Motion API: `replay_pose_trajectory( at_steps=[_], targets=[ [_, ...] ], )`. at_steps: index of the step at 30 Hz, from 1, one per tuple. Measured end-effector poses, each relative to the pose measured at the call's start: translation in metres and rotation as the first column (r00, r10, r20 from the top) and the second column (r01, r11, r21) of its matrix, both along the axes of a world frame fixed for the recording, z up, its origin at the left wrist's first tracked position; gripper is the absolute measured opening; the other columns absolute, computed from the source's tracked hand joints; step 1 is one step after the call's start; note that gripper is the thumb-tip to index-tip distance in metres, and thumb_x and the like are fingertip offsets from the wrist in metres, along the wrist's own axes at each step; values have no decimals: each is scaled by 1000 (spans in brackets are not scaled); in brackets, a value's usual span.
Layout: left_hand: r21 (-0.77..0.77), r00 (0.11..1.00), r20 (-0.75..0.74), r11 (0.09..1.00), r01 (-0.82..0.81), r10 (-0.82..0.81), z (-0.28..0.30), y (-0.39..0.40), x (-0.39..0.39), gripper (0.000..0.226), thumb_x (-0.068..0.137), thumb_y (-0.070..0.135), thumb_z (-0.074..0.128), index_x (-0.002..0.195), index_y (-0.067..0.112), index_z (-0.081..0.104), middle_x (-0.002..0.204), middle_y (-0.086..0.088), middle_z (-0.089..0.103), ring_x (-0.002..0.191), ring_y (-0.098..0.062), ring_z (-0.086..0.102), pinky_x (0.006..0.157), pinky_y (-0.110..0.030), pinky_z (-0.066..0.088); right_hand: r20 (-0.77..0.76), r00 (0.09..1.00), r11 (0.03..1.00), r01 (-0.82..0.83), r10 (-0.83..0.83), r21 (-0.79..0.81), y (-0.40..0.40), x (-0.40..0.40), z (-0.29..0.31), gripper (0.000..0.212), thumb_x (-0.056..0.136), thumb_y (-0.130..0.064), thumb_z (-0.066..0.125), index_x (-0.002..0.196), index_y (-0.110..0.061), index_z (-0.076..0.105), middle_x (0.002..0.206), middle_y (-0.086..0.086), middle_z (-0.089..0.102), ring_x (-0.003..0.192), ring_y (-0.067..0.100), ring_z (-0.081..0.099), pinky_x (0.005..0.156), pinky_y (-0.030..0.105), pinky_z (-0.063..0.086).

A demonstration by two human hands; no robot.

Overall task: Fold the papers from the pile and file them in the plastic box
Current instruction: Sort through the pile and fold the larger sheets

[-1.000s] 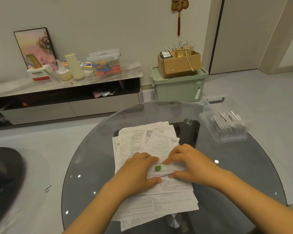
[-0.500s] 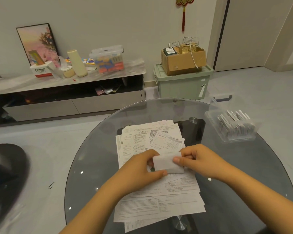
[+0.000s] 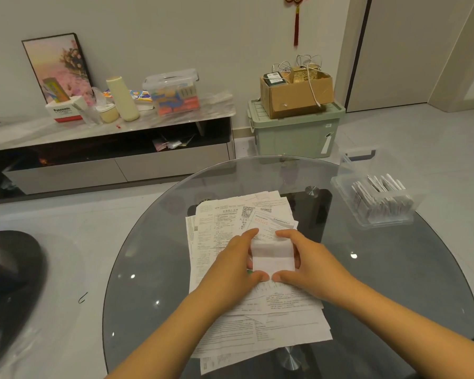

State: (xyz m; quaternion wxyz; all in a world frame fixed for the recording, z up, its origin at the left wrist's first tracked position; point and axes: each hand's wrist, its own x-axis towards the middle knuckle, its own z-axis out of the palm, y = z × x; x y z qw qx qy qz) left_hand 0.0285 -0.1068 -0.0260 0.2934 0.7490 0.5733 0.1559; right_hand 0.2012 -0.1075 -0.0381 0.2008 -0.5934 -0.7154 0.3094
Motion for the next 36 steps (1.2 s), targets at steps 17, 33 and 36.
replay_pose_trajectory(
  at_steps=[17, 33, 36],
  targets=[
    [163, 932, -226, 933, 322, -282, -5, 3, -8, 39, 91, 43, 54, 128, 32, 46, 126, 18, 44, 114, -2, 33, 102, -20, 26, 357, 912, 939, -284, 202, 193, -2, 17, 7, 44, 84, -54, 55, 124, -36, 52, 122, -21, 47, 116, 5, 30, 99, 21, 22],
    [204, 997, 71, 979, -20, 5, -12, 15, 2, 43, 91, 20, 59, 130, 32, 43, 113, 15, 41, 89, 5, 47, 84, -8, 41, 134, 990, 970, 2, -36, 242, 13, 8, -3, 32, 89, -32, 59, 120, -37, 51, 89, -16, 49, 92, 6, 47, 81, 22, 45],
    [247, 999, 36, 969, 30, -40, -18, 17, -1, 35, 91, 20, 60, 124, 28, 52, 118, 16, 39, 101, 4, 43, 93, -12, 40, 214, 977, 950, -55, -12, 306, 14, 7, -5, 29, 90, -36, 57, 118, -35, 60, 111, -15, 47, 108, 7, 39, 88, 18, 35]
  ],
)
